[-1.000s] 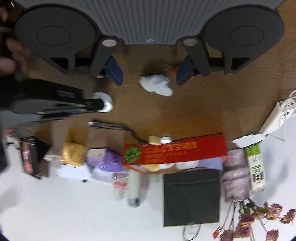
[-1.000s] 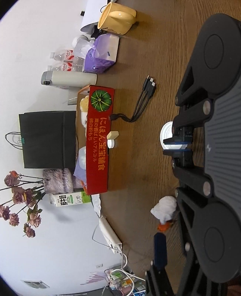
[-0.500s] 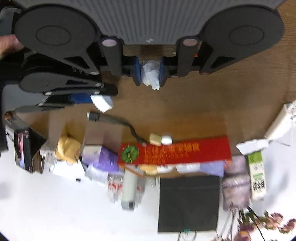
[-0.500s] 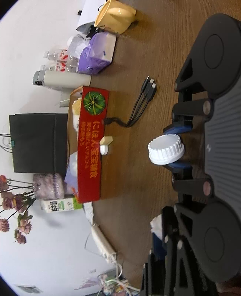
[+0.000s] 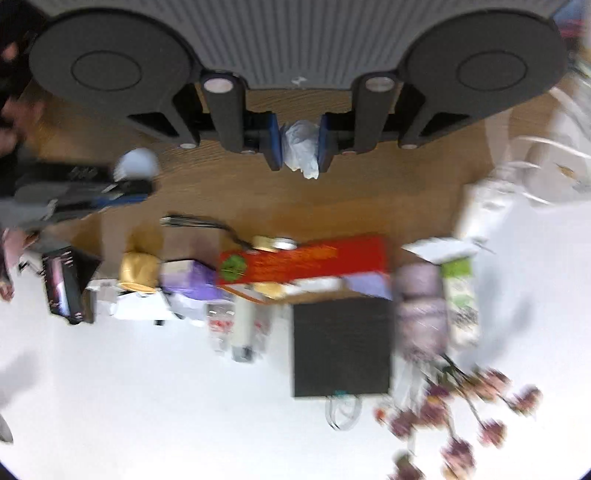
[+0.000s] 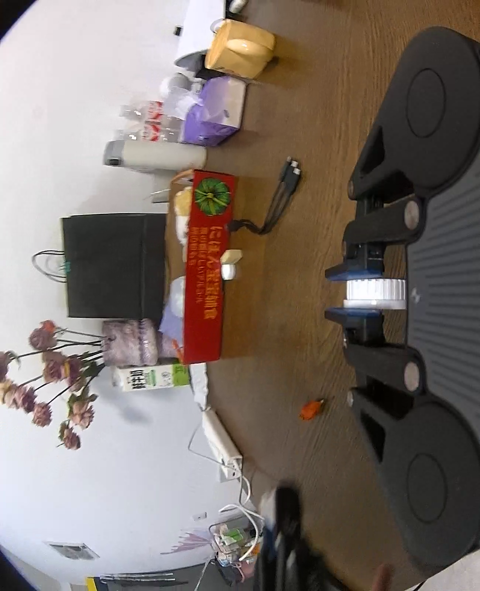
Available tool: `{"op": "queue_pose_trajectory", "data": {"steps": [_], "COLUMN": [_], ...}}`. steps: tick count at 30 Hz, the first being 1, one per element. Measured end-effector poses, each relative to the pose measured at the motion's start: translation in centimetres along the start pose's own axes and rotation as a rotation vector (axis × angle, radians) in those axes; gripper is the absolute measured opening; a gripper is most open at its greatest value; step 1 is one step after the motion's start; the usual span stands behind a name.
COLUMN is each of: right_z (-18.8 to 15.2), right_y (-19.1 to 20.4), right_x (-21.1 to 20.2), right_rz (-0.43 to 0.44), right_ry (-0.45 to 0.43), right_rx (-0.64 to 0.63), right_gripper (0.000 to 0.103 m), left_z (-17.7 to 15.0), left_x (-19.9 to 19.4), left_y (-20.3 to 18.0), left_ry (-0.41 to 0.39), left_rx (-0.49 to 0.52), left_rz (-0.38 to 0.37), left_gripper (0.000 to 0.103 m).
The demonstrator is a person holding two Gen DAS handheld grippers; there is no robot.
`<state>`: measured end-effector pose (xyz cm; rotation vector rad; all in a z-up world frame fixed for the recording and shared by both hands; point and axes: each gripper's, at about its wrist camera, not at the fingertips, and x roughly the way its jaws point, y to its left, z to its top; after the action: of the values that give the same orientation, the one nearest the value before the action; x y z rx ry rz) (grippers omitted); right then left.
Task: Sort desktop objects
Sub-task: 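Carry the tissue and white cap over the red box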
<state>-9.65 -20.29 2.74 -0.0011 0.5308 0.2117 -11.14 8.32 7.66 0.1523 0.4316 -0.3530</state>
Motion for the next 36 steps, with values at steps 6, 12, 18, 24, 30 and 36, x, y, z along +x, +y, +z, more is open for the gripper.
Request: {"op": "queue_pose_trajectory", "data": {"steps": [6, 12, 18, 24, 30, 36], "right_z": [0.1, -0.3, -0.8, -1.1, -1.6, -2.0], "right_y": [1.2, 1.0, 0.6, 1.3, 0.5, 0.3], "right_x": [-0.5, -1.4, -0.6, -0.1, -0.2, 0.5], "right_rz": [-0.023, -0.074, -0.076, -0.041, -0.045, -0.033], "right_ry": [0.0, 0.015, 0.058, 0.071, 0.081, 0.101], "right_rx": [-0.031, -0.062, -0.048, -0.055, -0.041, -0.027], "right_gripper": [0.017, 0.05, 0.05, 0.05, 0.05, 0.05], "left_z": [-2.1, -4.0, -2.5, 1.5, 2.1, 0.6], "left_x": [-2.6, -3.1, -0.9, 0.5, -2.3, -3.0], "left_y": [6.2, 7.5, 8.7, 9.7, 13.1, 14.7], "left_ry": [0.084, 0.103, 0.043, -0.061, -0.047, 0.001], "left_rx": [-0.011, 0.041, 0.1, 0.081, -0.086, -0.191], "left_rz": [0.122, 0.144, 0.126, 0.091, 0.079, 0.093], "left_gripper": [0.02, 0.021, 0.022, 0.022, 0.023, 0.023]}}
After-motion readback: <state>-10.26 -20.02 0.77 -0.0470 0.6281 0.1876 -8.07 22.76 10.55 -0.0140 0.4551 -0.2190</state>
